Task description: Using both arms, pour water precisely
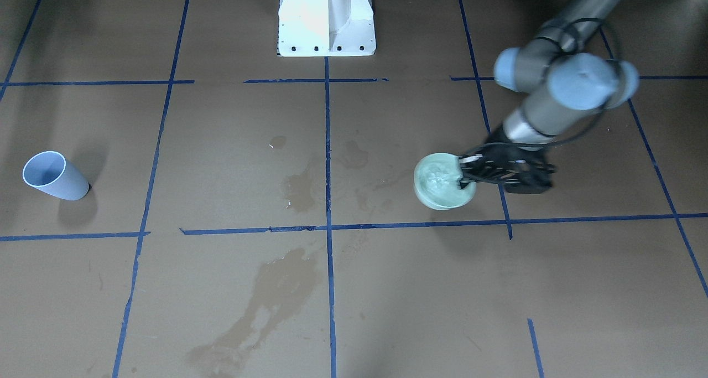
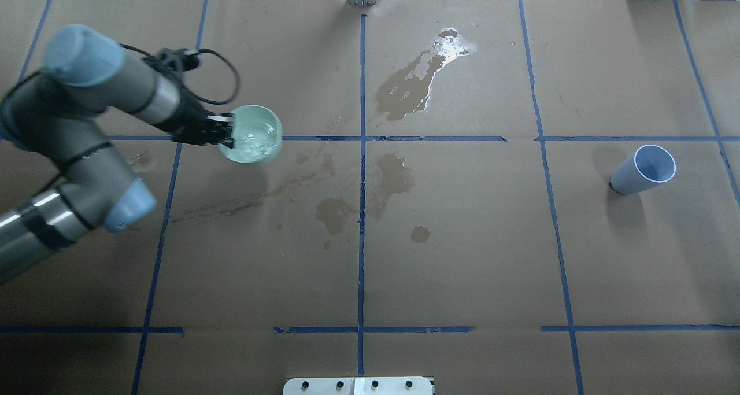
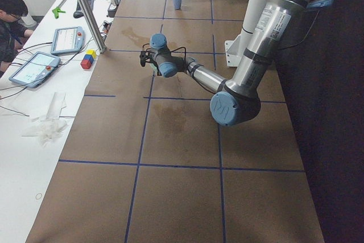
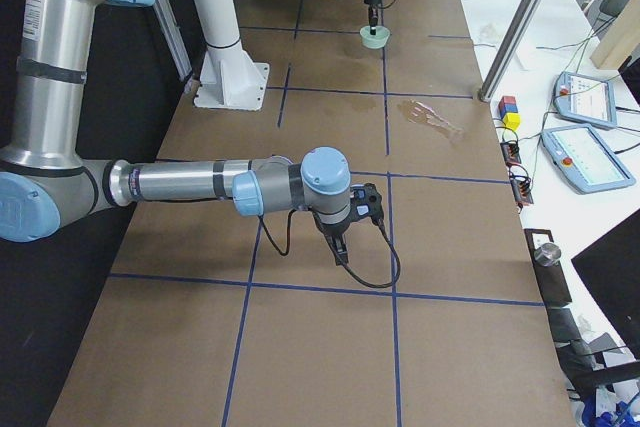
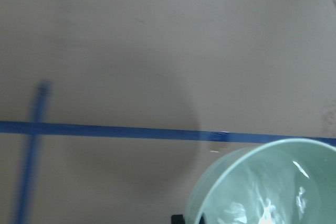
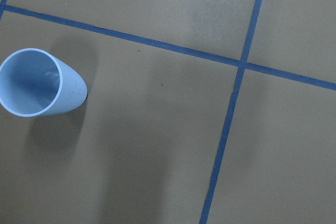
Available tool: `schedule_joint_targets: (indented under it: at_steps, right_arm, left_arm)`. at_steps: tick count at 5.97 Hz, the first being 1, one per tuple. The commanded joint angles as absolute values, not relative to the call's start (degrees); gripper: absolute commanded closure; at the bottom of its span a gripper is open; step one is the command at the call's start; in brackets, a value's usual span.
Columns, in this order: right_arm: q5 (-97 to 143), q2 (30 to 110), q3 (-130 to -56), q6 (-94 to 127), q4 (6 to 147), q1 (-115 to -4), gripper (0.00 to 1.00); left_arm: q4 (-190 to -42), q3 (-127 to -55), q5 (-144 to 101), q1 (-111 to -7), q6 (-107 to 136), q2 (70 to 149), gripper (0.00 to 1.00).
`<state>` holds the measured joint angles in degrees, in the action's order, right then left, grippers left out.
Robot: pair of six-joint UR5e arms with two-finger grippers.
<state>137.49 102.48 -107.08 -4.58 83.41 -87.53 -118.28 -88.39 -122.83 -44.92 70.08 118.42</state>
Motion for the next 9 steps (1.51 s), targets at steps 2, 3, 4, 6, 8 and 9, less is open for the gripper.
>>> schedule_joint_targets:
  at_steps: [2,3,4,6,8,9]
  right_arm:
    - [137.55,102.48,-107.05,-4.57,83.41,-87.54,0.0]
    - [137.55,102.48,-107.05,-4.57,83.5,-87.45,0.0]
    - [137.46,102.48,-106.96,-4.57,83.5,-87.54,0.0]
    - [137.46,102.48,-106.88,-4.57,83.5,-87.54,0.0]
    - [137.46,102.48,-106.88,-4.57,83.5,-87.54,0.0]
    - [137.46,102.48,-106.88,-4.57,83.5,-87.54,0.0]
  left_arm:
    - [-110.83,-83.61,-114.98,-35.7,76.54,130.13,1.0]
    - [-111.18,-81.67,-112.96,-34.38,78.55,131.56,0.99]
    - [-111.27,-80.0,-111.72,-33.67,78.66,133.31,0.97]
    - [-111.44,-78.75,-111.71,-32.79,78.66,134.03,0.92]
    - [-111.53,-78.57,-111.71,-32.08,78.49,134.03,0.62]
    - [-111.45,-78.57,-111.71,-32.08,78.4,134.03,0.33]
